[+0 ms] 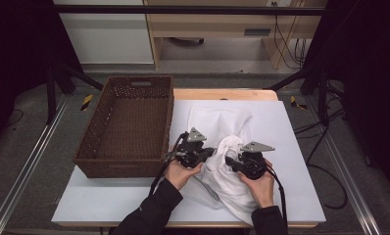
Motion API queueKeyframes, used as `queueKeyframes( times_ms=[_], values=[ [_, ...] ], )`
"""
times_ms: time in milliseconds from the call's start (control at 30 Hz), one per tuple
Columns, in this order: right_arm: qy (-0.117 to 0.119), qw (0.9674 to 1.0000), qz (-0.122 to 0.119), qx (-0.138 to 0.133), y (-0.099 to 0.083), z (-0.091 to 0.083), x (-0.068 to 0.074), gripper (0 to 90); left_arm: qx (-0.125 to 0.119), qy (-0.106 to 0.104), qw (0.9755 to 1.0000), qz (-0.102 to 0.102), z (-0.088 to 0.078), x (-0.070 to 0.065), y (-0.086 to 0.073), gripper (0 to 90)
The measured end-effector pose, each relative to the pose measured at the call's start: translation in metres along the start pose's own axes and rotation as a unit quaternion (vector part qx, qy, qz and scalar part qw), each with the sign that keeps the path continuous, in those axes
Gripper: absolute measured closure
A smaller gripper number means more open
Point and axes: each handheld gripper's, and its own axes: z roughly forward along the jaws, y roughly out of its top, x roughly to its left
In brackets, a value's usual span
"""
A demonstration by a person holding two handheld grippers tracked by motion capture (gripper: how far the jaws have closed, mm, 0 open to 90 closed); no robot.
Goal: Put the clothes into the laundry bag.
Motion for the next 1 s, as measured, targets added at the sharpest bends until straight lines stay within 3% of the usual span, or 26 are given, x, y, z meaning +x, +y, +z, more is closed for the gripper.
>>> queueKeyframes(
  times_ms=[67,133,233,300,400,500,600,633,667,833,900,1000],
  values=[
    [0.008,0.9999,-0.001,-0.015,0.001,-0.009,0.002,82.7,0.0,0.001,1.0,-0.002,-0.001,0.001,0.0,89.3],
    [0.034,0.9982,-0.009,-0.048,0.001,-0.025,0.008,83.5,-0.002,0.004,1.0,-0.005,-0.002,0.003,0.002,89.3],
    [0.068,0.9927,-0.049,-0.086,0.002,-0.05,0.025,83.7,-0.003,0.003,0.9999,-0.012,-0.003,0.006,0.005,89.4],
    [0.09,0.989,-0.074,-0.091,0.0,-0.057,0.037,83.6,-0.004,0.002,0.9999,-0.014,-0.004,0.005,0.007,89.3],
    [0.108,0.9864,-0.098,-0.076,-0.003,-0.049,0.053,83.5,-0.008,0.002,0.9999,-0.009,-0.01,0.001,0.013,89.3],
    [0.088,0.9888,-0.112,-0.046,-0.003,-0.031,0.062,83.3,-0.012,-0.001,0.9999,0.003,-0.015,-0.006,0.016,89.4],
    [0.047,0.9929,-0.108,-0.014,0.0,-0.011,0.06,83.3,-0.012,-0.003,0.9999,0.01,-0.018,-0.011,0.015,89.4],
    [0.047,0.9929,-0.108,-0.014,0.0,-0.011,0.06,83.3,-0.012,-0.003,0.9999,0.01,-0.018,-0.011,0.015,89.4],
    [0.021,0.995,-0.097,0.001,0.001,0.003,0.054,83.2,-0.011,-0.007,0.9998,0.012,-0.018,-0.013,0.013,89.4],
    [-0.022,0.9955,-0.091,0.016,0.002,0.021,0.056,81.1,-0.009,-0.014,0.9999,0.004,-0.01,-0.013,0.004,89.4],
    [-0.008,0.9962,-0.087,0.011,0.002,0.018,0.055,74.4,-0.014,-0.019,0.9997,-0.004,-0.009,-0.009,-0.001,89.4],
    [0.05,0.9972,-0.053,-0.017,0.0,-0.002,0.046,63.4,-0.017,-0.02,0.9996,-0.013,-0.01,-0.004,-0.007,89.4]
  ],
)
